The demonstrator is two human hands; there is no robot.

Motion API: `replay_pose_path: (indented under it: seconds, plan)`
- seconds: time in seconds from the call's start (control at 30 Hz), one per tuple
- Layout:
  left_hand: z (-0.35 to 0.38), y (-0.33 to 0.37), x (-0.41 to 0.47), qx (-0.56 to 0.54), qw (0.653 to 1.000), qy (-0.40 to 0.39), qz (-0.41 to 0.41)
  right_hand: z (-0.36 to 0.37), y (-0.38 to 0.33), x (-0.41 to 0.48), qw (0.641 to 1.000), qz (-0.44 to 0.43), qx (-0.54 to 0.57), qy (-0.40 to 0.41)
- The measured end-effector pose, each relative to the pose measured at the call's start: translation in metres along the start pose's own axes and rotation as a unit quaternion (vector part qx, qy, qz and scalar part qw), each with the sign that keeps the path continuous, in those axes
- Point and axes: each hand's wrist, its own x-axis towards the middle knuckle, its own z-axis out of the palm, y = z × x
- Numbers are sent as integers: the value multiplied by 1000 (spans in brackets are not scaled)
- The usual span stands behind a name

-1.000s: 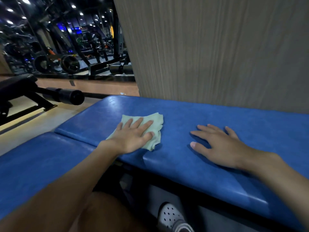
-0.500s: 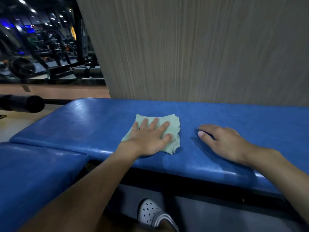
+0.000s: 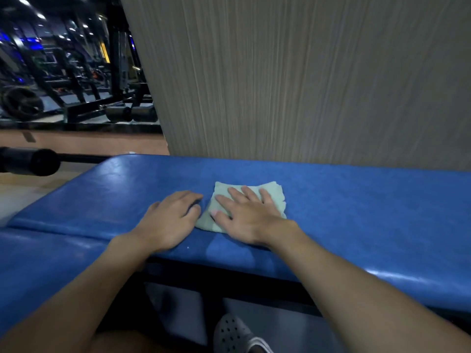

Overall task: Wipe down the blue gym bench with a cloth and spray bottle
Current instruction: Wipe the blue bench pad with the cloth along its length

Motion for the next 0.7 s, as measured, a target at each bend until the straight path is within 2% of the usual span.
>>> replay_pose_path:
  seconds: [0.13,0.23,0.7]
  plan:
    - [10,2,1,79,996,-48,-15,2,16,-11,1000,-1,-20,-6]
    - [13,15,6,85,993,-76,-18,-1,33,-29,1000,8,-24,-5]
    - [55,145,19,97,979,-127,128,-18,152,-131,991,127,-26,32]
